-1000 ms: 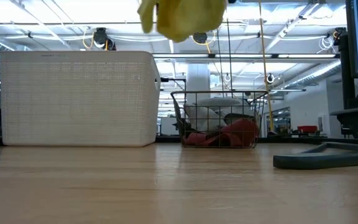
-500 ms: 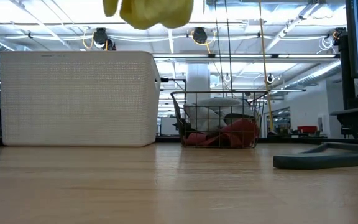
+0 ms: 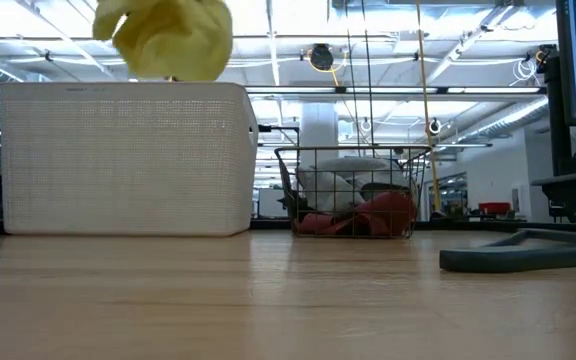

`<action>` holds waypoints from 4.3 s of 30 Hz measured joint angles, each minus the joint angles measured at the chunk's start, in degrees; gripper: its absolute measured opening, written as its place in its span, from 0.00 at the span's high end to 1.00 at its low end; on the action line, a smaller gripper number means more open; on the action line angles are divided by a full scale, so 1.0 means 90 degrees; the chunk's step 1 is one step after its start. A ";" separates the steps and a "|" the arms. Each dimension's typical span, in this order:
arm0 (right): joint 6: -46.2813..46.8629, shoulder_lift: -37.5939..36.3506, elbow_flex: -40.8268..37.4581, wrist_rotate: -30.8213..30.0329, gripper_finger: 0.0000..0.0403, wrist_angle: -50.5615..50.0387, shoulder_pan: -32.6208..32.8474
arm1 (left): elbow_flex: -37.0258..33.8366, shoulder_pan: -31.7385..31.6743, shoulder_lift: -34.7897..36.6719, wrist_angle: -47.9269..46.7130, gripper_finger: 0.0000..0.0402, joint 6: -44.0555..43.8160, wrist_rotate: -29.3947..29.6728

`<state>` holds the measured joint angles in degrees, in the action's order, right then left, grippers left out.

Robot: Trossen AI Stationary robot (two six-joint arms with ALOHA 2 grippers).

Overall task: Pick & Place Cloths
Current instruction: Put the yellow t-shirt into the white bin, then return to Home Position

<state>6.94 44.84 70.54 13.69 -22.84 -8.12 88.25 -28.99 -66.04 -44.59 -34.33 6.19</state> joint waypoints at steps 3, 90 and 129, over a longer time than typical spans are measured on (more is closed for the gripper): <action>-0.0017 -0.0209 0.0000 0.0000 0.58 -0.0101 0.0000 | 0.0000 -0.0002 -0.0028 -0.0572 0.85 0.0134 0.0659; -0.0228 -0.1178 -0.0005 -0.0007 0.99 -0.1376 -0.0002 | 0.0002 0.1375 0.0482 -0.0583 0.15 0.2042 -0.0369; -0.0612 -0.2613 -0.1421 -0.0039 0.99 -0.2064 -0.0002 | -0.5416 0.4605 0.3310 0.3886 0.15 0.3306 -0.0349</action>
<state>1.43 21.33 57.76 13.34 -41.41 -8.14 39.50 12.45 -36.25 -9.61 -4.57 3.05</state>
